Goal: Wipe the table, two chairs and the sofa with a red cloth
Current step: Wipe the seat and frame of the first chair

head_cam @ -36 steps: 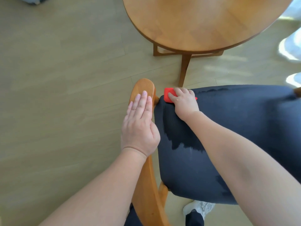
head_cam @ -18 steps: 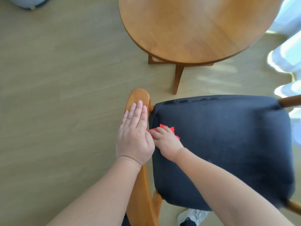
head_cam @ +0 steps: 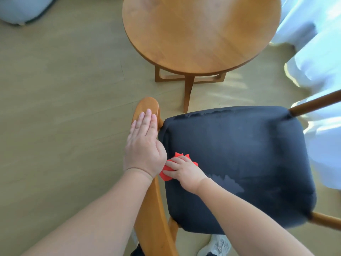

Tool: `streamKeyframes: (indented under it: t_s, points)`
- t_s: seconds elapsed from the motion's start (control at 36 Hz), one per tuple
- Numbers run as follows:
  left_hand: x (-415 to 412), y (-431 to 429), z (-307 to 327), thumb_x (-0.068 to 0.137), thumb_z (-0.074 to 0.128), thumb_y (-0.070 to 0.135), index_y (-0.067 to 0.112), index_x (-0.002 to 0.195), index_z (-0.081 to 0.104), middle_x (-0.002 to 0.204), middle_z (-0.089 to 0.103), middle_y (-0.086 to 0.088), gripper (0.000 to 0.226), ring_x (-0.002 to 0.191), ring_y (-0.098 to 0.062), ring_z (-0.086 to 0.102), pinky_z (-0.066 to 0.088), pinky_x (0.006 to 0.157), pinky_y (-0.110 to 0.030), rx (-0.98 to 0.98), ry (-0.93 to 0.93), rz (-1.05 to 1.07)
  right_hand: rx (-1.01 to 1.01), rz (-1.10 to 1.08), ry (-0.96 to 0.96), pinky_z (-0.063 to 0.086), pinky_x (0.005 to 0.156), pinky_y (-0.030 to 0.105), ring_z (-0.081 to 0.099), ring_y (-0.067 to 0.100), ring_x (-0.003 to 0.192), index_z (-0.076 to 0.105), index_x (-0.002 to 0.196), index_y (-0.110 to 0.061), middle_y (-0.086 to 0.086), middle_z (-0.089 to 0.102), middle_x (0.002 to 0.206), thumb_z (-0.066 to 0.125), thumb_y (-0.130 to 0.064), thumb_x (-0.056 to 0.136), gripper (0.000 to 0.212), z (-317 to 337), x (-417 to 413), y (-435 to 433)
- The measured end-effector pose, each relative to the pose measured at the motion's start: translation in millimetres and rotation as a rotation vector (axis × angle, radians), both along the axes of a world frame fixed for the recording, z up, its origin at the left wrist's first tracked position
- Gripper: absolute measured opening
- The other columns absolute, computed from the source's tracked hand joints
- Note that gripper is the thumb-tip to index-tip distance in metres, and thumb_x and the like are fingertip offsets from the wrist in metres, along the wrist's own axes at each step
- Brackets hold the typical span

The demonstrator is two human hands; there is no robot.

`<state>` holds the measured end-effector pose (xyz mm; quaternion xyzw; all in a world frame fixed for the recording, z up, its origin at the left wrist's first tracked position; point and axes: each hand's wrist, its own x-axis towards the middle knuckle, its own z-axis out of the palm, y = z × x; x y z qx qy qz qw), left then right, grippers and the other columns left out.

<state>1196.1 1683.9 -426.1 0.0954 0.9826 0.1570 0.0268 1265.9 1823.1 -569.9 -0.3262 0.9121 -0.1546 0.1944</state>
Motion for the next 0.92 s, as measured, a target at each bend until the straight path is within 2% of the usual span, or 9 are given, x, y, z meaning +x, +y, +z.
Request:
streamKeyframes:
  t_s: [0.14,0.22,0.31,0.39,0.44,0.56,0.64,0.92]
  points:
    - [5,0,3,0.083,0.028,0.013,0.002,0.140,0.042,0.151,0.036,-0.010,0.060,0.142,-0.024,0.029,0.015,0.117,-0.033,0.019,0.028,0.022,0.057,0.012,-0.007,0.015,0.116,0.040,0.025,0.027,0.139,0.041,0.145,-0.028,0.002,0.029,0.154,0.058,-0.006,0.092,0.060,3,-1,2]
    - [19,-1,9,0.084,0.026,0.016,0.007,0.145,0.036,0.155,0.027,-0.005,0.062,0.145,-0.018,0.020,0.009,0.116,-0.027,-0.017,-0.029,0.067,0.072,0.021,-0.010,0.017,0.117,0.041,0.023,0.028,0.140,0.038,0.146,-0.030,0.001,0.026,0.155,0.058,-0.008,0.092,0.062,2,-2,3]
    - [59,-4,12,0.087,0.024,0.018,0.008,0.148,0.030,0.157,0.021,-0.004,0.062,0.146,-0.017,0.015,0.006,0.117,-0.027,-0.047,-0.066,0.066,0.100,0.041,-0.038,0.022,0.115,0.045,0.021,0.028,0.141,0.034,0.148,-0.033,0.000,0.022,0.156,0.058,-0.008,0.091,0.066,4,-3,5]
    - [109,-9,12,0.091,0.021,0.020,0.013,0.150,0.023,0.159,0.011,0.003,0.060,0.145,-0.008,0.005,-0.004,0.115,-0.020,-0.066,-0.108,0.097,0.126,0.067,-0.021,0.021,0.116,0.044,0.021,0.028,0.140,0.031,0.149,-0.032,0.001,0.020,0.157,0.057,-0.007,0.091,0.069,8,-3,7]
    - [135,-9,10,0.092,0.020,0.021,0.012,0.150,0.024,0.156,0.008,0.006,0.059,0.143,-0.004,0.003,-0.007,0.114,-0.017,-0.052,-0.112,0.146,0.149,0.082,-0.021,0.020,0.117,0.044,0.020,0.028,0.141,0.029,0.149,-0.032,0.001,0.018,0.157,0.057,-0.007,0.091,0.069,11,-3,7]
    - [161,-7,2,0.091,0.022,0.018,0.005,0.145,0.034,0.154,0.022,-0.003,0.057,0.143,-0.017,0.018,0.004,0.117,-0.027,-0.027,-0.082,0.192,0.194,0.077,-0.019,0.013,0.119,0.041,0.014,0.027,0.144,0.023,0.152,-0.031,0.002,0.014,0.159,0.055,-0.007,0.092,0.072,13,0,8]
    - [160,-8,-2,0.088,0.025,0.015,0.004,0.143,0.039,0.152,0.032,-0.008,0.057,0.142,-0.021,0.024,0.010,0.117,-0.031,-0.002,-0.047,0.207,0.186,0.060,-0.011,0.007,0.119,0.041,0.011,0.027,0.145,0.020,0.153,-0.030,0.001,0.012,0.160,0.054,-0.006,0.093,0.073,9,1,8]
    - [157,-9,-4,0.087,0.026,0.014,0.004,0.142,0.041,0.151,0.035,-0.010,0.058,0.141,-0.022,0.026,0.011,0.118,-0.033,-0.005,-0.003,0.191,0.163,0.019,0.009,0.013,0.119,0.043,0.017,0.026,0.143,0.025,0.151,-0.031,0.000,0.018,0.158,0.054,-0.007,0.093,0.070,3,3,4]
